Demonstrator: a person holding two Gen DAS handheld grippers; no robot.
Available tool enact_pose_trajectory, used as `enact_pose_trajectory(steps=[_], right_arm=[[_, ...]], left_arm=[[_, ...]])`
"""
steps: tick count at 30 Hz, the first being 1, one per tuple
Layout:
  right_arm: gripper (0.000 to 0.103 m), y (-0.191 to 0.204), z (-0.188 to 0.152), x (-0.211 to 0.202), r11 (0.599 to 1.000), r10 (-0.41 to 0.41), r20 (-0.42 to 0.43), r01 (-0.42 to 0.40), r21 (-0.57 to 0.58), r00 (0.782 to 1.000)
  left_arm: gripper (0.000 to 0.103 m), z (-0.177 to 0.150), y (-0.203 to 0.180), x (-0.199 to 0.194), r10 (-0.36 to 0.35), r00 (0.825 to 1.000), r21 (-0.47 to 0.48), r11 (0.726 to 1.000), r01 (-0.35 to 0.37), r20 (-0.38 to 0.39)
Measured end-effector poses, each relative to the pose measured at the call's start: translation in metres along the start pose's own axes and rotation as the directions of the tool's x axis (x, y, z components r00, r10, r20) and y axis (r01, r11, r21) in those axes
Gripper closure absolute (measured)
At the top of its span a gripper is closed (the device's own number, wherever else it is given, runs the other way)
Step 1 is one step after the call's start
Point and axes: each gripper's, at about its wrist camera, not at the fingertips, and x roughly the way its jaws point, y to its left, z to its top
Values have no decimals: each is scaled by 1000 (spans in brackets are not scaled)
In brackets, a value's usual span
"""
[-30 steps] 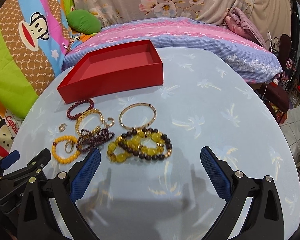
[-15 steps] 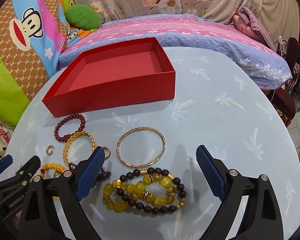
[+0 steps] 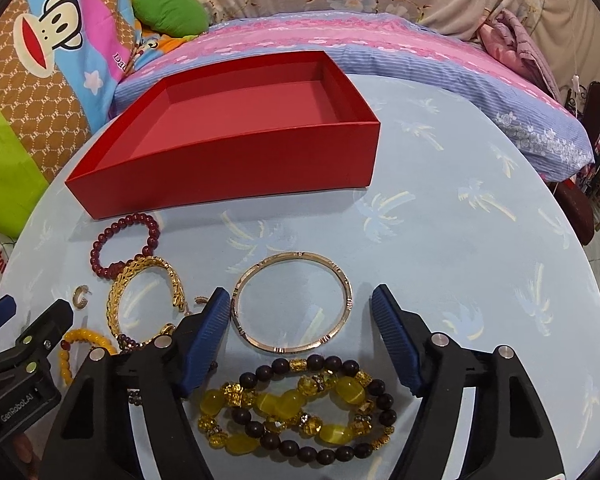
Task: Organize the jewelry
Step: 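Lower the right tool over the thin rose-gold bangle and close on it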
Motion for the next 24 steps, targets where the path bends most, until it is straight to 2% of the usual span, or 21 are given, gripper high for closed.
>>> enact_pose_trajectory(steps=[5,14,24], right_arm=[[42,4,2,2,1000,-10,-1,10,-10,1000],[43,4,2,-1,1000,-7,-1,7,-4,1000],[43,-17,-4,-25,999,-6,25,5,50,1000]], left_arm=[[10,0,1,4,-2,1000,-5,1000,2,-6],[10,-2,0,4,-11,1000,2,1000,11,-8],[10,-19,2,-10,-18,1000,21,1000,18,-15]])
